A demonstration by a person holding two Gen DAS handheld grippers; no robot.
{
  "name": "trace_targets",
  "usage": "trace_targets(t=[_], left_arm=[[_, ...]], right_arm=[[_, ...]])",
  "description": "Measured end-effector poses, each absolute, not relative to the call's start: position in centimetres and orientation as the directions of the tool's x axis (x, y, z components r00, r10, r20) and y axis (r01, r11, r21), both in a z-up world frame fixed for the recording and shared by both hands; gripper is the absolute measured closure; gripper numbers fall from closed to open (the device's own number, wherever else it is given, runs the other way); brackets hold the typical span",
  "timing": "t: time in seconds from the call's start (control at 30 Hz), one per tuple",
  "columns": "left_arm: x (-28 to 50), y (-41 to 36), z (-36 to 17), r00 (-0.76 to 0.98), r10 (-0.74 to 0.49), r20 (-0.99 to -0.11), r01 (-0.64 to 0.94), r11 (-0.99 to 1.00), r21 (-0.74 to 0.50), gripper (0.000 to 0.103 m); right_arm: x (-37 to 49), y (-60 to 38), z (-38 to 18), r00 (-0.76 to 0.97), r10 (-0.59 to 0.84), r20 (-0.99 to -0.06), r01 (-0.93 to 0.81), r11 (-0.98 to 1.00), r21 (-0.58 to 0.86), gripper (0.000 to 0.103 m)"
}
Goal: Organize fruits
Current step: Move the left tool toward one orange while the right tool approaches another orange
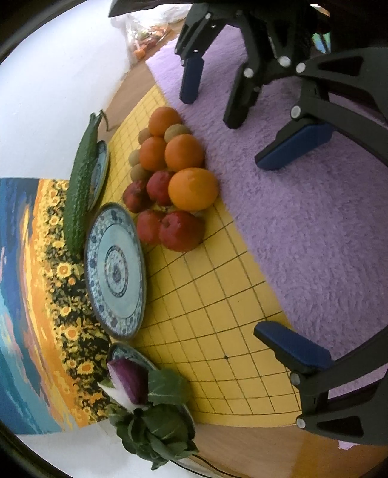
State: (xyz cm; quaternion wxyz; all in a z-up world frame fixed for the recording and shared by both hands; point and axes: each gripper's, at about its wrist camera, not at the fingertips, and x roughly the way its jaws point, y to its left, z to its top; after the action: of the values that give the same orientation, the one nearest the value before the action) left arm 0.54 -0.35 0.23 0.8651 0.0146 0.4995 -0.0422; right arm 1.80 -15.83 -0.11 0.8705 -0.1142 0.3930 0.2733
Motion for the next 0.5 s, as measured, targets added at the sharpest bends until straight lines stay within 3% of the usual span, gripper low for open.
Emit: trace_targets(t=[0.2, 0.27, 0.33, 0.43, 0.5], left_arm=[[-1.2, -0.1, 2.6, 0.509, -0.159, -0.846, 0.136, 0.985, -0.104, 0.008], [-1.5, 0.1, 3.4, 0.528, -0.204, -0.824, 0.138, 0.978, -0.154, 0.018], [-1.2, 0.1, 4.0, 0.556, -0.195, -0.808, 0.132, 0.981, -0.145, 0.037], [-0.6, 0.1, 4.5, 0.581, -0.201, -0.789, 0.119, 0.980, -0.162, 0.056], [0.1, 0.0, 4.7, 0.587, -0.230, -0.776, 0.125, 0.973, -0.195, 0.059]], right_arm=[[0.6, -16.8, 2.1, 0.555, 0.407, -0.725, -0.576, 0.817, 0.017, 0.033], [0.7, -17.0, 2.7, 0.567, 0.409, -0.715, -0.573, 0.819, 0.015, 0.033], [0.8, -16.8, 3.0, 0.562, 0.414, -0.716, -0.576, 0.817, 0.020, 0.036], [0.9, -16.6, 3.7, 0.582, 0.403, -0.706, -0.577, 0.816, -0.010, 0.039], [1.0, -16.6, 4.1, 0.647, 0.328, -0.688, -0.517, 0.852, -0.081, 0.039]])
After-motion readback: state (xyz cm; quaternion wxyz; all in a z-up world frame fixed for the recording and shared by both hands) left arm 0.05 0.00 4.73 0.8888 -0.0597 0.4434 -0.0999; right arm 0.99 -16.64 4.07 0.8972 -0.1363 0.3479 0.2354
